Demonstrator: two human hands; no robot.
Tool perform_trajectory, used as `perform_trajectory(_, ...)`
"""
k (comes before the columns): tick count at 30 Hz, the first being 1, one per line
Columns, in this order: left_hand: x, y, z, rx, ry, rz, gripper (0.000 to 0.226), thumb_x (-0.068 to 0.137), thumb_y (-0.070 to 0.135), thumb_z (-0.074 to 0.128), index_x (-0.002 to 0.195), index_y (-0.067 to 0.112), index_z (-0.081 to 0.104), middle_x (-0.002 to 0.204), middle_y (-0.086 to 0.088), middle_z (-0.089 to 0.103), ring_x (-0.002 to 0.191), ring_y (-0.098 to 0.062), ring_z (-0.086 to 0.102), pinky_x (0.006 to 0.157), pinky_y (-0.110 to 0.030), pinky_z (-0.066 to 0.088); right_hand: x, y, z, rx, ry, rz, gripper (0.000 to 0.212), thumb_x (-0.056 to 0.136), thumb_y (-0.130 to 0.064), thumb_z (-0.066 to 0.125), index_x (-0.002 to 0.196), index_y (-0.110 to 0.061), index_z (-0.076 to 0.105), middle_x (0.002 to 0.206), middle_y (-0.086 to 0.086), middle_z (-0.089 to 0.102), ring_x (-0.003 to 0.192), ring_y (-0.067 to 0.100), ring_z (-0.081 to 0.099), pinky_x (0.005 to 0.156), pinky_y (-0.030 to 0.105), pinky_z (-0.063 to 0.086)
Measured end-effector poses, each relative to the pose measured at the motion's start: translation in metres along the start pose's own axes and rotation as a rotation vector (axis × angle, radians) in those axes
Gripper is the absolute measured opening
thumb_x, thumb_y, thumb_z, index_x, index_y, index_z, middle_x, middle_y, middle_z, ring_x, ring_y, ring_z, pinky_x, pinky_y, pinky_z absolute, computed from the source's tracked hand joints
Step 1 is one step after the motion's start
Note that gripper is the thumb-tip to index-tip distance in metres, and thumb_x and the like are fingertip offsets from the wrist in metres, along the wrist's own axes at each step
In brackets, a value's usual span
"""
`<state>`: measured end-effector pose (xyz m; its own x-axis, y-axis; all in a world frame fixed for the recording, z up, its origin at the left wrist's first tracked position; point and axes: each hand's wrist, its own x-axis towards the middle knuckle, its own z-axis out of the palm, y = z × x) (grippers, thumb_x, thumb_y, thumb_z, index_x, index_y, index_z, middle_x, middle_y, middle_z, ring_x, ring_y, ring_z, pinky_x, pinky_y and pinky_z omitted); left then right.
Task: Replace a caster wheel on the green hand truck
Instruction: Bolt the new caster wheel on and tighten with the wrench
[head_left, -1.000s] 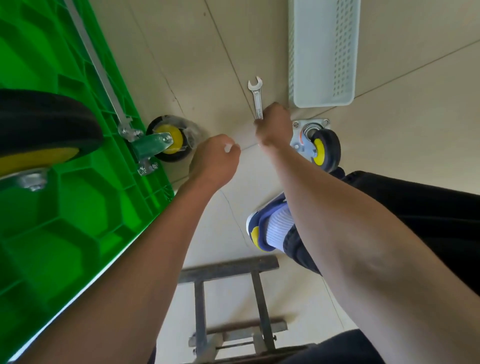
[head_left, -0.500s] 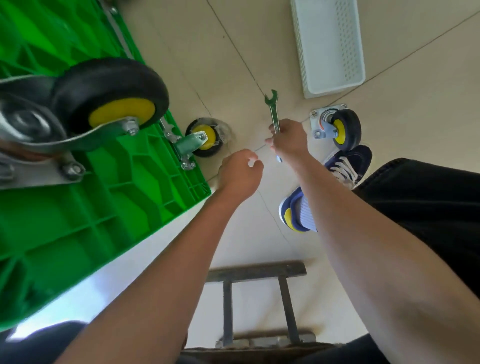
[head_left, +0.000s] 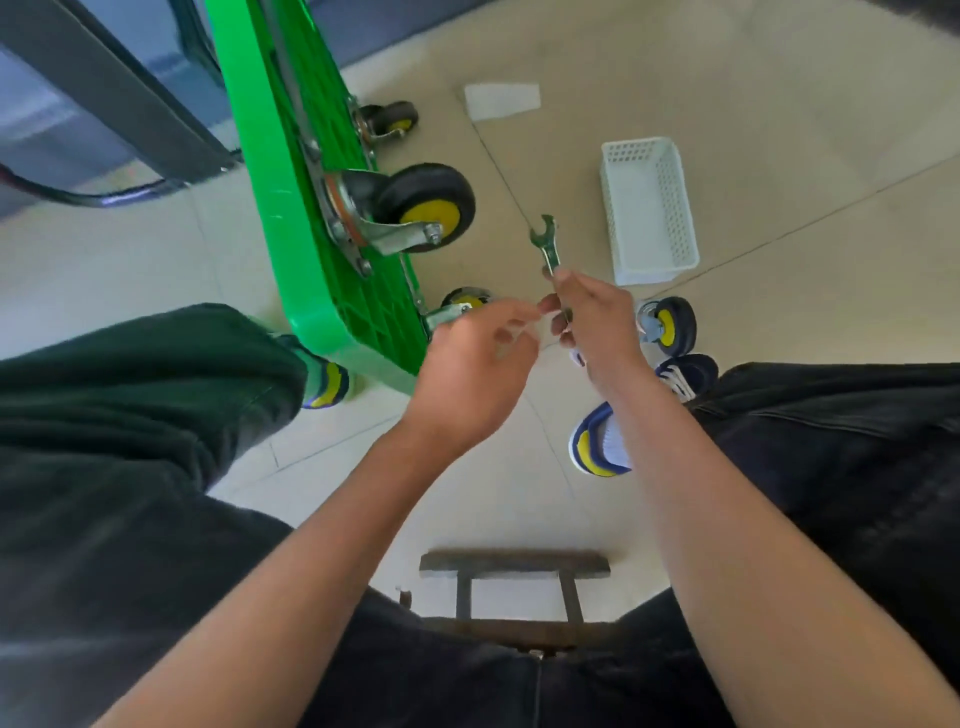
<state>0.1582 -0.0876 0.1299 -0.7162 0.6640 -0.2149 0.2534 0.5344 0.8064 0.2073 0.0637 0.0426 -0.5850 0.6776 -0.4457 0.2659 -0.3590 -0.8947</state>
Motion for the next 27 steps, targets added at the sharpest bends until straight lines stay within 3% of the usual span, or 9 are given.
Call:
perform_trajectory(4, -0.039, 0.026, -0.029, 0.034, -0.006, 0.266, 0.024, 0.096, 0.012, 0.061, 0.114, 0.021, 0.074, 0.109, 0.018, 0.070, 0.099, -0.005, 0.065, 0.086, -0.018, 0.050, -0.025, -0.023, -0.001, 0.073, -0.129, -0.015, 0.014, 0.100, -0.022, 0.065, 0.099, -0.016, 0.078, 0.092, 0.008, 0.076, 0.082, 0.026, 0.064, 0.077, 0.044, 0.054)
perform_trajectory(5, -0.045, 0.029, -0.038, 0.065, 0.002, 0.323, 0.024, 0.096, 0.010, 0.061, 0.115, 0.020, 0.074, 0.108, 0.017, 0.070, 0.099, -0.006, 0.065, 0.085, -0.018, 0.051, -0.029, -0.026, 0.000, 0.065, -0.156, -0.033, 0.014, 0.100, -0.020, 0.065, 0.100, -0.017, 0.078, 0.095, 0.008, 0.076, 0.084, 0.023, 0.066, 0.080, 0.042, 0.055)
perform_trajectory(8, -0.057, 0.034, -0.068, 0.144, 0.044, 0.436, 0.024, 0.097, 0.007, 0.062, 0.116, 0.016, 0.073, 0.110, 0.010, 0.071, 0.100, -0.006, 0.066, 0.083, -0.024, 0.054, -0.039, -0.031, 0.004, -0.014, -0.197, -0.106, 0.014, 0.100, -0.014, 0.064, 0.106, -0.015, 0.076, 0.089, -0.001, 0.077, 0.074, 0.009, 0.067, 0.066, 0.025, 0.054)
perform_trajectory(10, -0.062, 0.037, -0.088, 0.201, 0.069, 0.493, 0.022, 0.098, 0.007, 0.062, 0.115, 0.013, 0.073, 0.109, 0.006, 0.072, 0.099, -0.005, 0.065, 0.083, -0.024, 0.054, -0.044, -0.031, 0.009, -0.065, -0.229, -0.155, 0.018, 0.099, -0.012, 0.064, 0.111, -0.019, 0.074, 0.086, -0.006, 0.076, 0.072, 0.007, 0.066, 0.066, 0.023, 0.054)
perform_trajectory(13, -0.066, 0.042, -0.114, 0.270, 0.109, 0.580, 0.019, 0.098, 0.007, 0.061, 0.113, 0.010, 0.073, 0.106, 0.001, 0.074, 0.094, -0.006, 0.065, 0.080, -0.022, 0.053, -0.047, -0.026, 0.019, -0.127, -0.298, -0.192, 0.027, 0.099, -0.007, 0.063, 0.122, -0.019, 0.071, 0.090, 0.001, 0.075, 0.071, 0.008, 0.064, 0.066, 0.023, 0.053)
perform_trajectory(18, -0.047, 0.030, -0.151, 0.369, 0.227, 0.565, 0.020, 0.100, 0.012, 0.060, 0.114, 0.011, 0.074, 0.113, 0.001, 0.073, 0.105, -0.015, 0.066, 0.080, -0.036, 0.054, -0.044, -0.021, 0.044, -0.185, -0.340, -0.245, 0.033, 0.096, -0.003, 0.065, 0.129, -0.009, 0.069, 0.102, -0.006, 0.074, 0.096, 0.007, 0.070, 0.087, 0.026, 0.057)
perform_trajectory(21, -0.024, 0.014, -0.165, 0.454, 0.290, 0.525, 0.021, 0.098, 0.016, 0.060, 0.113, 0.014, 0.075, 0.122, 0.000, 0.070, 0.117, -0.016, 0.060, 0.091, -0.041, 0.052, -0.042, -0.018, 0.059, -0.207, -0.330, -0.304, 0.035, 0.094, 0.002, 0.066, 0.128, -0.006, 0.069, 0.112, -0.001, 0.075, 0.105, 0.010, 0.070, 0.100, 0.035, 0.056)
perform_trajectory(27, -0.003, -0.008, -0.165, 0.544, 0.291, 0.419, 0.026, 0.100, 0.030, 0.057, 0.119, 0.020, 0.072, 0.143, -0.004, 0.056, 0.134, -0.023, 0.047, 0.109, -0.034, 0.037, -0.033, -0.006, 0.082, -0.210, -0.283, -0.382, 0.033, 0.094, 0.003, 0.065, 0.126, -0.004, 0.071, 0.117, 0.002, 0.075, 0.111, 0.011, 0.070, 0.105, 0.036, 0.054)
